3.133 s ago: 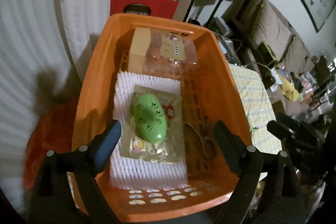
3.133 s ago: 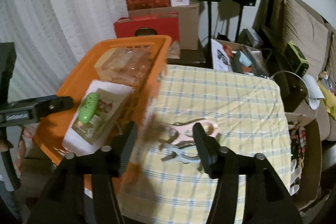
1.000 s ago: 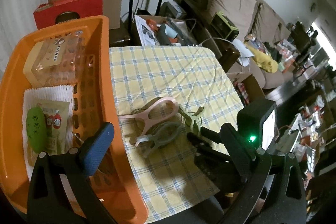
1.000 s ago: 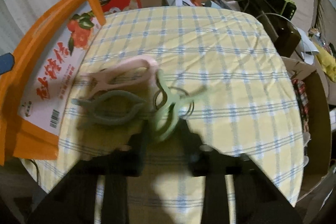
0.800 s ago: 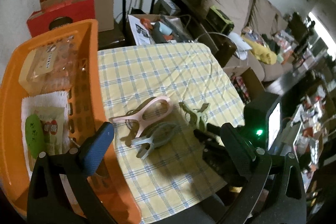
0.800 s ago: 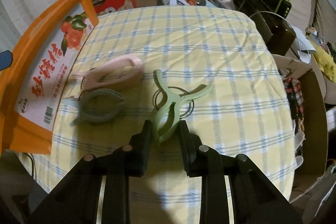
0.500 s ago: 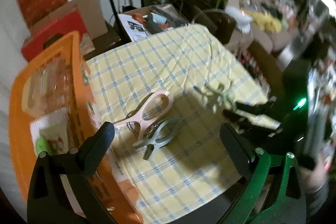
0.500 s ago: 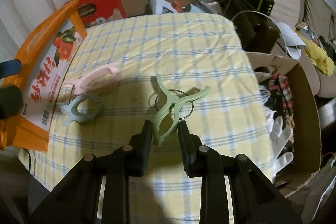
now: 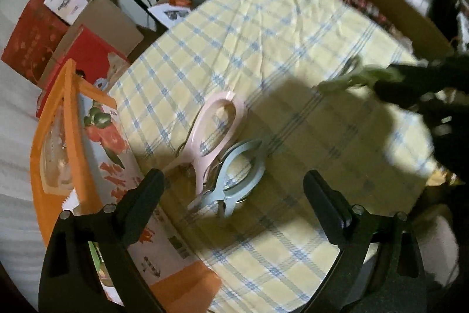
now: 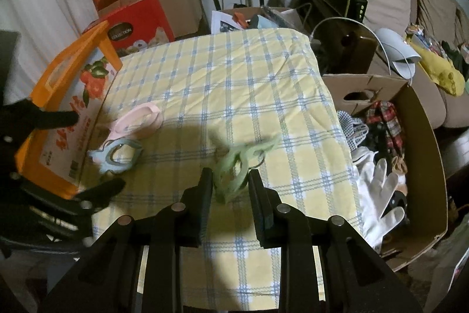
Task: Organize objects
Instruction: 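Lift the green clothespin with the right gripper while the left gripper grasps the grey-blue clothespin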
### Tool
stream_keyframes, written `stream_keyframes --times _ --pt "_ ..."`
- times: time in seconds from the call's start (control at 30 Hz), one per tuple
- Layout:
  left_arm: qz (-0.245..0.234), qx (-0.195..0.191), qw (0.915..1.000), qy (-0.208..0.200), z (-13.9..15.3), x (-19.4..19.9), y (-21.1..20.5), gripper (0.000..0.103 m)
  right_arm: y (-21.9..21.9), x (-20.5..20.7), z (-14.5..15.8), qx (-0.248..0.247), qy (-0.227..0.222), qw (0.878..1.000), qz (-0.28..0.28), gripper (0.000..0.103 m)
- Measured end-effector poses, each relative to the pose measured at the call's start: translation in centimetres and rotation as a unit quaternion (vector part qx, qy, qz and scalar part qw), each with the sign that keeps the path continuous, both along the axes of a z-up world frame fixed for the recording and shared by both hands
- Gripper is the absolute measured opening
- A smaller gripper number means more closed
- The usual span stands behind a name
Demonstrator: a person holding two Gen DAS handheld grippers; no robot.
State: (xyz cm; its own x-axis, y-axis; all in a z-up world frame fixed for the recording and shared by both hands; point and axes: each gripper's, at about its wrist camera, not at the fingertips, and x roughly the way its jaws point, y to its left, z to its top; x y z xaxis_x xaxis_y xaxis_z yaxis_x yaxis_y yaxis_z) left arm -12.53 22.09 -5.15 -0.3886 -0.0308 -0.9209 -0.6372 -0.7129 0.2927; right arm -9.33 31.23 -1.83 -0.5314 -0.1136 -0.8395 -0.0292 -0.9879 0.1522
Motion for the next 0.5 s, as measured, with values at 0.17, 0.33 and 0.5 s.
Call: stream_keyframes --times 0.17,0.33,0.5 --pt "-0.001 -0.044 0.9990 -0.001 -1.5 -0.3 0.6 0.091 0.3 0.1 -0.1 -0.002 -0.004 1.000 0.001 0.024" --pt "-0.002 -0.076 0.9969 -0.020 -3.3 -0.5 1.0 0.078 0.6 0.4 -1.3 0.004 -0.027 1.000 0.004 0.024" --pt "-0.003 -0.056 0.9980 -0.029 -3.1 -0.6 1.0 0.057 1.3 0.5 -2.6 0.006 -0.046 0.999 -0.006 0.026"
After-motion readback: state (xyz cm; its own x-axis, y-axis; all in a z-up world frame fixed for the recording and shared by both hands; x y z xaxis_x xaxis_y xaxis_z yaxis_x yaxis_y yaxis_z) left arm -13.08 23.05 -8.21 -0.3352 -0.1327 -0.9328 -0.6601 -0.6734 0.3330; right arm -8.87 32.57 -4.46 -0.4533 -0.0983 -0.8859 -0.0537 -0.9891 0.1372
